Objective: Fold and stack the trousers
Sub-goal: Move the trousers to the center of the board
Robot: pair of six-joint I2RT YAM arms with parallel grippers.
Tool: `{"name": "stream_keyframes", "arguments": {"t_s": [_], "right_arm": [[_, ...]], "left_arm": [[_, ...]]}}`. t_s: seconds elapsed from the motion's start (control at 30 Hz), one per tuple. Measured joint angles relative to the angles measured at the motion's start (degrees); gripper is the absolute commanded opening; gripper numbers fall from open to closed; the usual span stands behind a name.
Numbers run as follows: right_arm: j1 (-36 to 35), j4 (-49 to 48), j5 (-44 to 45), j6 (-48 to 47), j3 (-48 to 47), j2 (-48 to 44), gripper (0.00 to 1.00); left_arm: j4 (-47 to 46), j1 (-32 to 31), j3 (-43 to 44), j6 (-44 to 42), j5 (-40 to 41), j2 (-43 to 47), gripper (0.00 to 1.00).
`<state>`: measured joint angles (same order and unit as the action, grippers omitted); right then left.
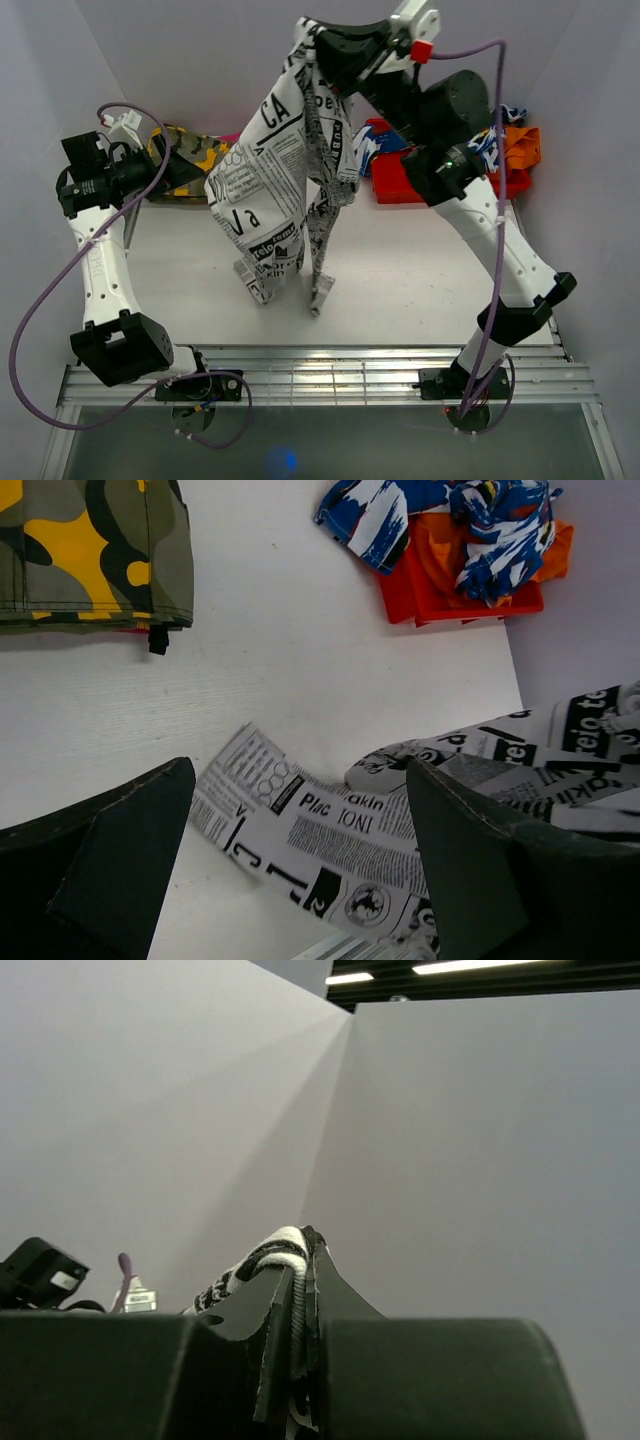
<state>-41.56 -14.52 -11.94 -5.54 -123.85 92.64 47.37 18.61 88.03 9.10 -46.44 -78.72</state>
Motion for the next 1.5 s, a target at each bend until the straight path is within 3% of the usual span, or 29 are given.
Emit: {"name": "stream_keyframes", "arguments": {"t_s": [0.2, 0.33, 0.4, 0.43, 0.47, 0.6, 0.7, 0.73, 0.8, 0.9, 1.0, 1.27, 1.5], "right_arm": [[-10.5, -6.2, 5.0, -4.5, -6.1, 13.9, 0.08], [-19.3, -11.8, 9.0, -10.8, -11.7, 23.1, 0.08], [-21.2, -16.1, 12.1, -12.8, 4.9, 14.9, 0.08], [-20.0, -15.8, 13.8, -12.6, 21.0, 4.1, 0.08], [-16.7, -15.1, 15.8, -11.6, 35.9, -6.8, 0.08], [-4.9, -9.4, 11.1, -13.9, 69.5, -31.8, 0.08], [7.2, -2.4, 6.6, -20.4, 85.7, -39.9, 0.11], [9.3, -0.5, 5.2, -22.8, 88.4, -39.5, 0.22], [13.3, 4.9, 2.3, -28.0, 91.8, -36.3, 0.34], [18.9, 11.8, 0.3, -34.9, 92.7, -33.4, 0.51], [23.8, 17.7, -0.7, -40.4, 89.9, -32.8, 0.92], [32.5, 40.1, -1.7, -53.0, 68.0, -27.5, 0.9], [35.5, 62.9, -5.6, -49.6, 43.7, -15.1, 0.9]], "left_arm": [[-3.1, 7.2, -0.4, 5.3, -6.6, 0.9, 0.98], [-7.2, 15.6, -2.9, 9.0, -13.4, 1.6, 0.98], [-7.6, 16.7, -3.0, 6.3, -14.4, 1.9, 0.98], [-7.3, 16.6, -3.2, 3.1, -14.6, 2.4, 0.98], [-6.9, 16.5, -3.3, 0.1, -14.5, 2.7, 0.98], [-5.0, 14.8, -6.0, -7.6, -12.6, 3.4, 0.98], [-2.7, 10.1, -9.5, -13.4, -9.2, 3.3, 0.98], [-2.1, 8.0, -10.7, -15.3, -7.7, 3.3, 0.98], [-0.6, 3.9, -12.5, -18.6, -4.9, 3.1, 0.98], [0.8, -0.8, -14.7, -22.0, -1.9, 2.8, 0.96], [1.4, -4.1, -15.7, -24.3, 1.1, 1.6, 0.93], [1.2, -16.1, -19.2, -26.9, 11.2, -5.6, 0.88], [-2.8, -28.7, -20.5, -25.4, 19.2, -12.9, 0.87]]}}
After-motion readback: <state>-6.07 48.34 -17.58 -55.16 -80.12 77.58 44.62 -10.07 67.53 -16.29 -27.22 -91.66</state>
